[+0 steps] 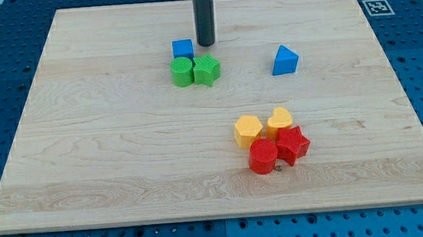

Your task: Move the arm above the blue triangle

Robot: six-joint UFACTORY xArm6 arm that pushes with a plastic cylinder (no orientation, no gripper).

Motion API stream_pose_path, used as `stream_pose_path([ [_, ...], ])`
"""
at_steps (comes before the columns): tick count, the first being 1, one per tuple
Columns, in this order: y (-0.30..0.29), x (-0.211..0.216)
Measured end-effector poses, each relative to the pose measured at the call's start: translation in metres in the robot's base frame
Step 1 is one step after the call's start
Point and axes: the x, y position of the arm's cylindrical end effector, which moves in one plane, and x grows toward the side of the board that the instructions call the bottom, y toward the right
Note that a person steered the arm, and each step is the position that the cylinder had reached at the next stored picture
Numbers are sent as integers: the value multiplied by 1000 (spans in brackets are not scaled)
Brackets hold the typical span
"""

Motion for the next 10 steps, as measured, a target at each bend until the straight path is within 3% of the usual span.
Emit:
stream_pose_path([
  [10,129,-8],
])
